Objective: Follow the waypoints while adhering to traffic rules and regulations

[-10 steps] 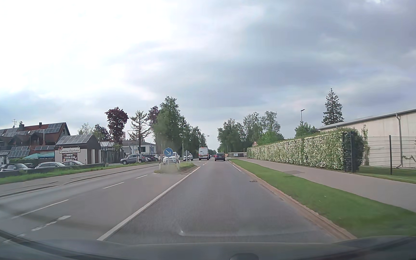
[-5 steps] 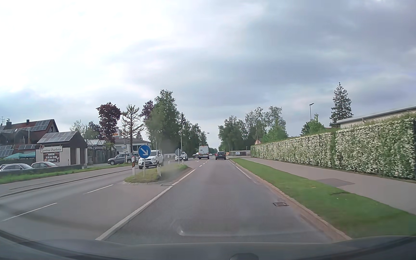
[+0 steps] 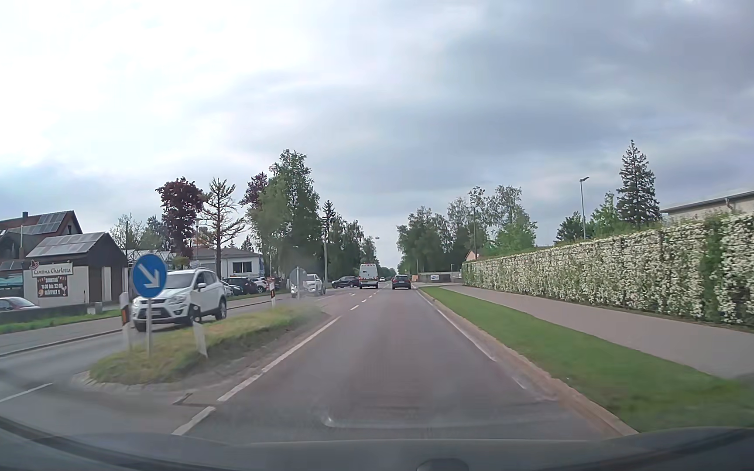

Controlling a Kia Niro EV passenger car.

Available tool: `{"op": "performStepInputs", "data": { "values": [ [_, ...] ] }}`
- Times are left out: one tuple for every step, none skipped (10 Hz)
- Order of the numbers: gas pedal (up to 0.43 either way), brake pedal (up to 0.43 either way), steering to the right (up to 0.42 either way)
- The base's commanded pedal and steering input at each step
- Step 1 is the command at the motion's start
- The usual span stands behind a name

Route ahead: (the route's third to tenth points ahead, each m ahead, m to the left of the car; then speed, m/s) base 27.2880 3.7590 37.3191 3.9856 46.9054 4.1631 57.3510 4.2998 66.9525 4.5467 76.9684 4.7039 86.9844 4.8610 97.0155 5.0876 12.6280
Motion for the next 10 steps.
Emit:
{"op": "performStepInputs", "data": {
  "values": [
    [0.189,0.0,-0.004],
    [0.189,0.0,-0.004],
    [0.177,0.0,-0.004],
    [0.157,0.0,-0.004],
    [0.157,0.0,-0.004],
    [0.157,0.0,-0.004],
    [0.157,0.0,-0.004],
    [0.169,0.0,-0.004],
    [0.169,0.0,-0.004],
    [0.169,0.0,-0.004]
  ]
}}
